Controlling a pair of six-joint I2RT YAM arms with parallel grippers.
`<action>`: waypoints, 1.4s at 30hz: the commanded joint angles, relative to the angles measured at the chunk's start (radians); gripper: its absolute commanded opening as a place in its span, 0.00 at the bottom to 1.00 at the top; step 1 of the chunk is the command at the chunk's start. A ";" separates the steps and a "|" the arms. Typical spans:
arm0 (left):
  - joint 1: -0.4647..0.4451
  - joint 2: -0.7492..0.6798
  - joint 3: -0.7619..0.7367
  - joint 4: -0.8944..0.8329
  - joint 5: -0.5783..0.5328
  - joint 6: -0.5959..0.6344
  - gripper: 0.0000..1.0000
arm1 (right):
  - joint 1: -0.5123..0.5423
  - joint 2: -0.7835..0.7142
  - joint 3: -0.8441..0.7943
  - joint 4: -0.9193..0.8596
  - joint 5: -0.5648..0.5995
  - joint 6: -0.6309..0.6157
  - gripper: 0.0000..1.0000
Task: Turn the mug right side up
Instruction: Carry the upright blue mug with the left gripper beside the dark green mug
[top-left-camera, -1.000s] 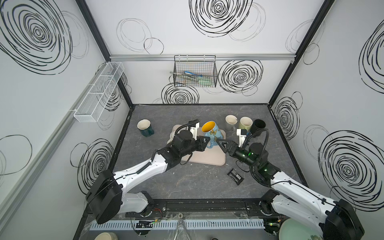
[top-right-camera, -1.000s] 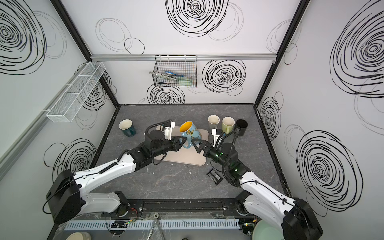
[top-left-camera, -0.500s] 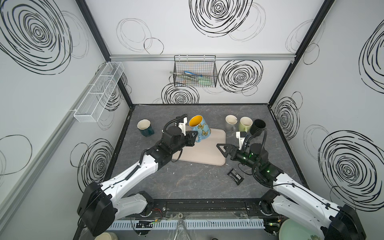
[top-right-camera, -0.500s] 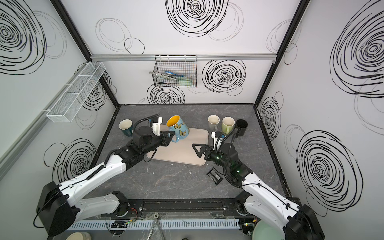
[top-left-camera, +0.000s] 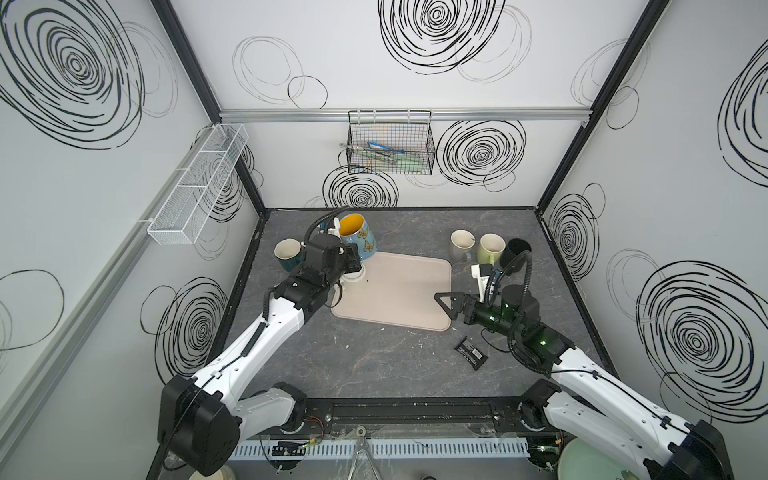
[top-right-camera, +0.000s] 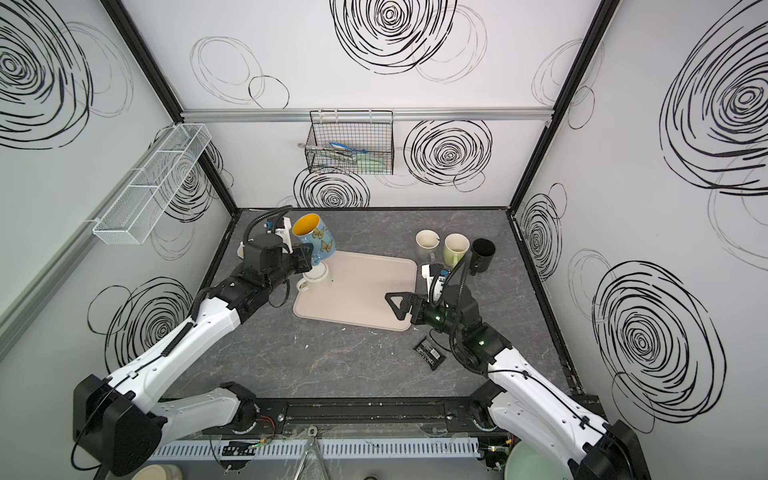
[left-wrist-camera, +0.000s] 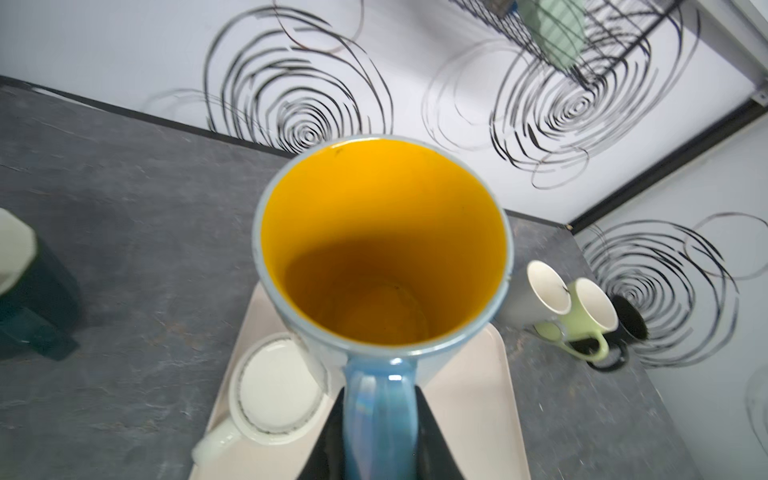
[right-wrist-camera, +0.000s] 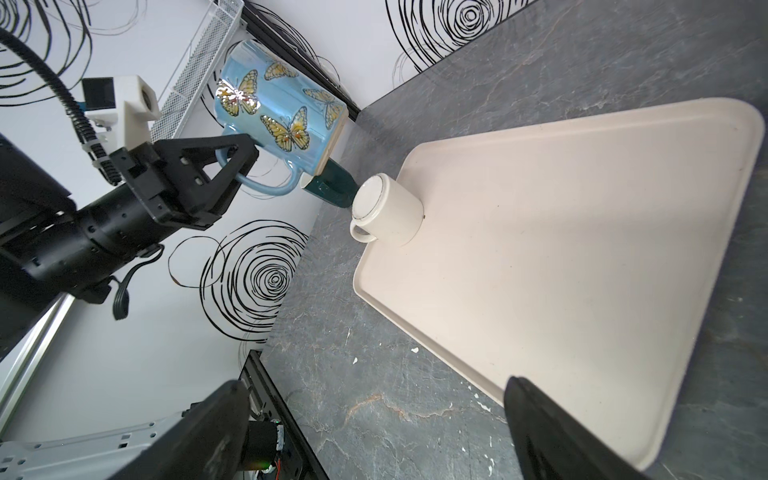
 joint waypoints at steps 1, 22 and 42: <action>0.037 0.003 0.059 0.162 -0.138 0.057 0.00 | -0.005 -0.047 -0.037 -0.003 -0.014 -0.002 1.00; 0.118 0.321 0.102 0.354 -0.361 0.236 0.00 | -0.006 -0.128 -0.119 -0.070 0.006 -0.028 1.00; 0.137 0.521 0.085 0.470 -0.364 0.234 0.00 | -0.007 -0.139 -0.161 -0.093 -0.002 -0.014 1.00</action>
